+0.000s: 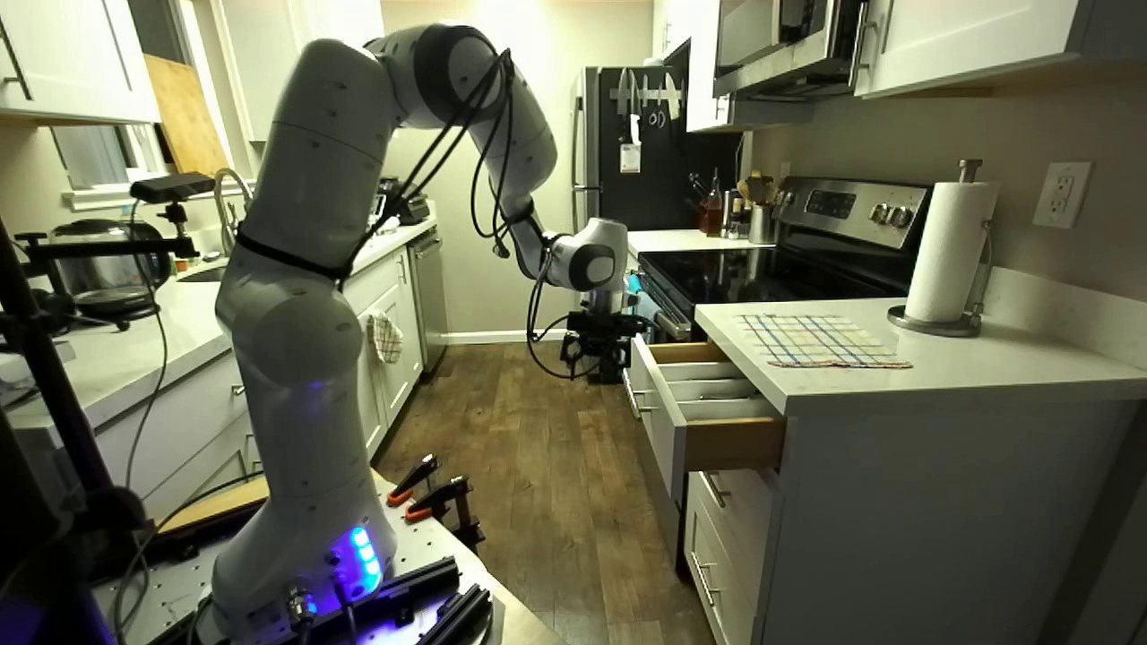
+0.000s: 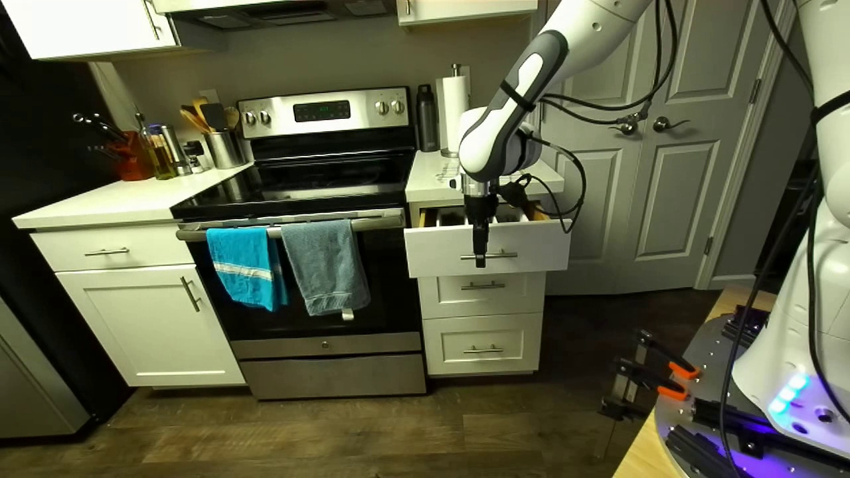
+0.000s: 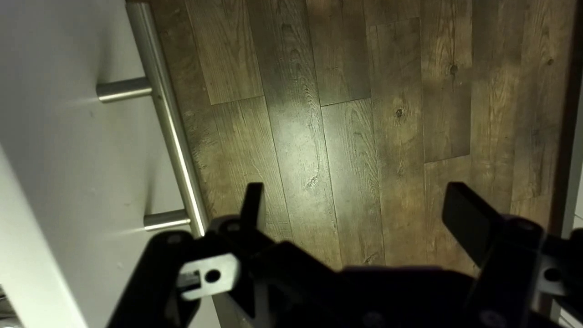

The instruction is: Close the topmost drawer on the right.

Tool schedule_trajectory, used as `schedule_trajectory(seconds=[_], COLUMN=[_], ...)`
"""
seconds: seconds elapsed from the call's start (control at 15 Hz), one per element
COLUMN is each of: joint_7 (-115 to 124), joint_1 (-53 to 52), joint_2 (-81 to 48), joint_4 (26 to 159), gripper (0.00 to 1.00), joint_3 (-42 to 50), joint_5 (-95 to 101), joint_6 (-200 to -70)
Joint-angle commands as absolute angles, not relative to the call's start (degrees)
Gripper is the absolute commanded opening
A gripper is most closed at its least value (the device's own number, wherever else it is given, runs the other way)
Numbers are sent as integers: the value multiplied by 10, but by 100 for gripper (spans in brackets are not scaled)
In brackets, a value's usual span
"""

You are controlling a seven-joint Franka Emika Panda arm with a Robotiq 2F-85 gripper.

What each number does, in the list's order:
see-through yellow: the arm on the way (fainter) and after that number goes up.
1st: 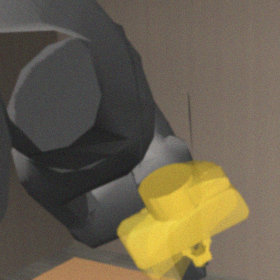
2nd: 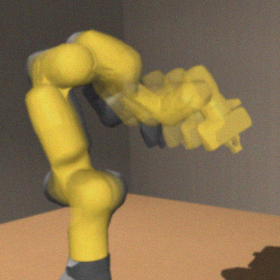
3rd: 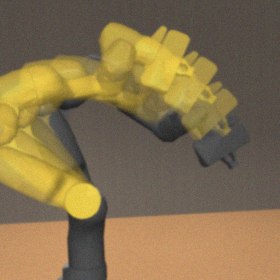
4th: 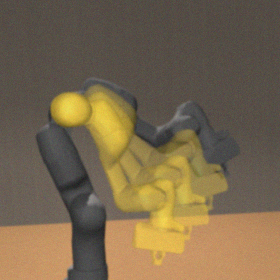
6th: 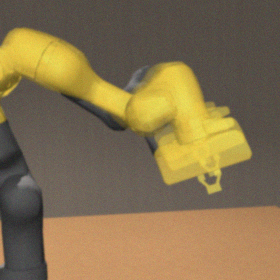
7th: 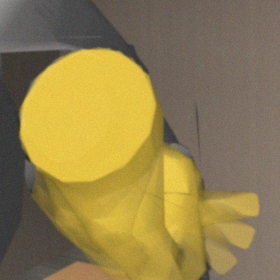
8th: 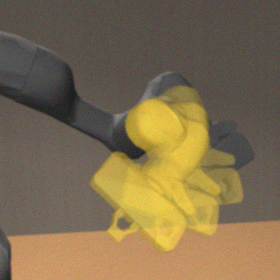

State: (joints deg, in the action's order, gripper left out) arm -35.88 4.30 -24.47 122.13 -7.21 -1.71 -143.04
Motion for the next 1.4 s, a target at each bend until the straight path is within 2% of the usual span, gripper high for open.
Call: schedule_trajectory(seconds=[0.0,0.67,1.33], joint_7=[-368,-357,-356], joint_1=[48,44,92], joint_2=[-307,-368,-354], joint_4=[1180,1102,1092], gripper=[100,100,100], joint_3=[-74,-67,-42], joint_5=[-5,62,63], joint_6=[-1462,-1479,-1545])
